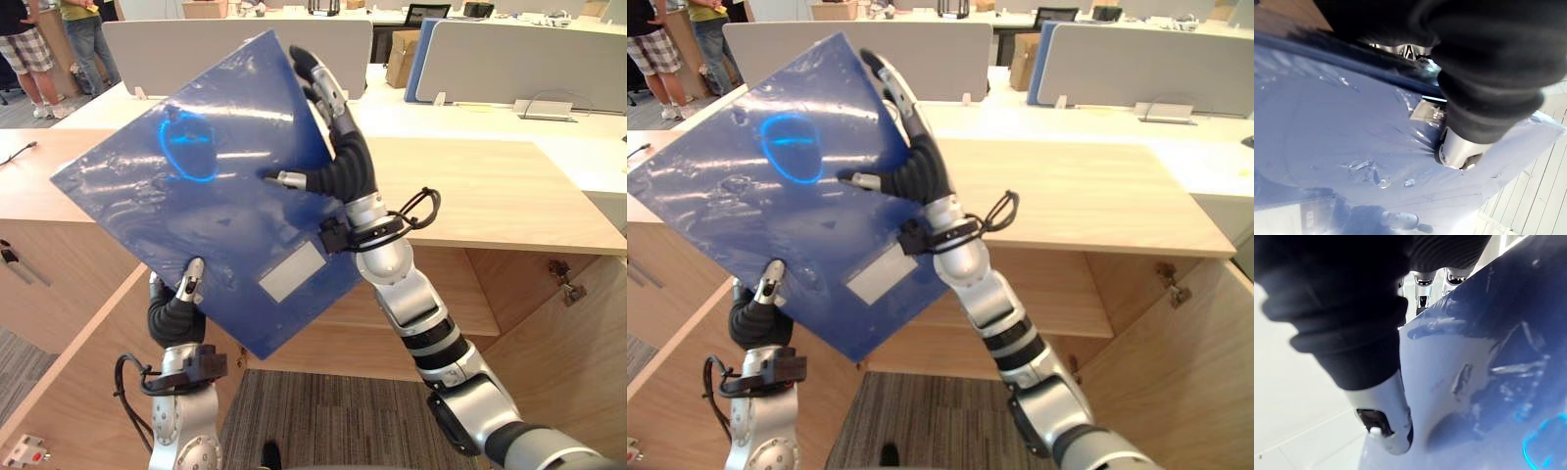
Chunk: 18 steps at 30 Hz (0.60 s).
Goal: Walk over to the cabinet, pick up the folder, carry it to the office cabinet, place the folder inside the office cabinet, then close the office cabinet door
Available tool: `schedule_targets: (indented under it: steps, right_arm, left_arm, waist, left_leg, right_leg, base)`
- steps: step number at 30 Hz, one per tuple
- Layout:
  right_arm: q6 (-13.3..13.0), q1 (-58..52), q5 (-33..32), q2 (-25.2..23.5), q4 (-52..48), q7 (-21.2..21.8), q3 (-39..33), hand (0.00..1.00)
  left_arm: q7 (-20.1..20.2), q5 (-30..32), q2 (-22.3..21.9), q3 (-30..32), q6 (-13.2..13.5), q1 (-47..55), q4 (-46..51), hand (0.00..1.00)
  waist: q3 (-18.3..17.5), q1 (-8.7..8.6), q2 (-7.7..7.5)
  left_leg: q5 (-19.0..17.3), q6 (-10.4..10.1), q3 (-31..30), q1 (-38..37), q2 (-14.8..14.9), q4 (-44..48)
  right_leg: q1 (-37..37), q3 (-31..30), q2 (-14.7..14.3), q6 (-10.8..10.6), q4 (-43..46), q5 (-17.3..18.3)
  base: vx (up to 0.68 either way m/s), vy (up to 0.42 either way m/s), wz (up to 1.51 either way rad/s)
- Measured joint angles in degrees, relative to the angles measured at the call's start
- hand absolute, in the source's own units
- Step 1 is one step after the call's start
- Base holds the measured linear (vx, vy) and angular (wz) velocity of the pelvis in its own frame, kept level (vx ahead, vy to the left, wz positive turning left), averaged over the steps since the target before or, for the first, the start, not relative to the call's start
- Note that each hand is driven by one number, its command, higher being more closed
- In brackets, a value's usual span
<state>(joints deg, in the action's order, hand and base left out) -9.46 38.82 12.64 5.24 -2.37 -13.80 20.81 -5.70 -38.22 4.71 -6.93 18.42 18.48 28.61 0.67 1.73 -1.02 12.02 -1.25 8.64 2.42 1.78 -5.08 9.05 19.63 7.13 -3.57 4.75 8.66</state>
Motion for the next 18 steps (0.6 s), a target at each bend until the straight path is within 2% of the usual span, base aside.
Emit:
schedule_targets:
  steps: [2, 5, 16, 18]
  right_arm:
    - [0.56, -0.01, 4.49, -0.59, 0.47, -1.42, -0.14, 0.0]
    - [0.6, -0.02, 7.26, -1.99, 1.85, -2.34, -0.82, 0.0]
    - [0.85, -3.51, 6.22, -5.66, 4.56, -2.7, -1.31, 0.0]
    - [0.81, -4.43, 4.21, -6.02, 4.88, -2.67, -1.31, 0.0]
  left_arm:
    - [0.01, -0.01, 0.0, 0.14, 0.1, 0.0, -0.01, 1.0]
    - [-0.08, -0.05, -0.02, 0.5, 0.1, -0.03, -0.02, 1.0]
    - [-0.37, -0.06, -0.24, 0.96, 0.09, 0.01, -2.22, 1.0]
    - [-0.5, -0.06, -0.28, 0.89, 0.09, 0.01, -2.22, 1.0]
  waist:
    - [-0.01, 0.01, 0.02]
    - [-0.01, 0.07, 0.03]
    - [-0.02, 0.71, 0.08]
    - [-0.02, 0.76, 0.08]
  left_leg:
    - [0.15, 0.01, -0.15, 0.1, 0.08, -0.01]
    - [0.53, -0.07, -0.69, 0.51, 0.26, 0.0]
    - [0.94, -0.3, -1.58, 0.78, 0.59, 0.0]
    - [0.95, -0.3, -1.71, 0.78, 0.57, 0.01]
  right_leg:
    - [-0.02, 0.13, -0.11, 0.04, -0.01, -0.04]
    - [-0.12, 0.48, -0.43, 0.17, -0.15, -0.14]
    - [0.09, 1.15, -1.0, 0.3, -0.4, -0.23]
    - [0.18, 1.33, -1.01, 0.3, -0.45, -0.23]
  base:
    - [-0.03, -0.001, 0.04]
    - [-0.02, -0.007, 0.08]
    - [-0.01, -0.012, 0.03]
    - [0.0, -0.012, 0.04]
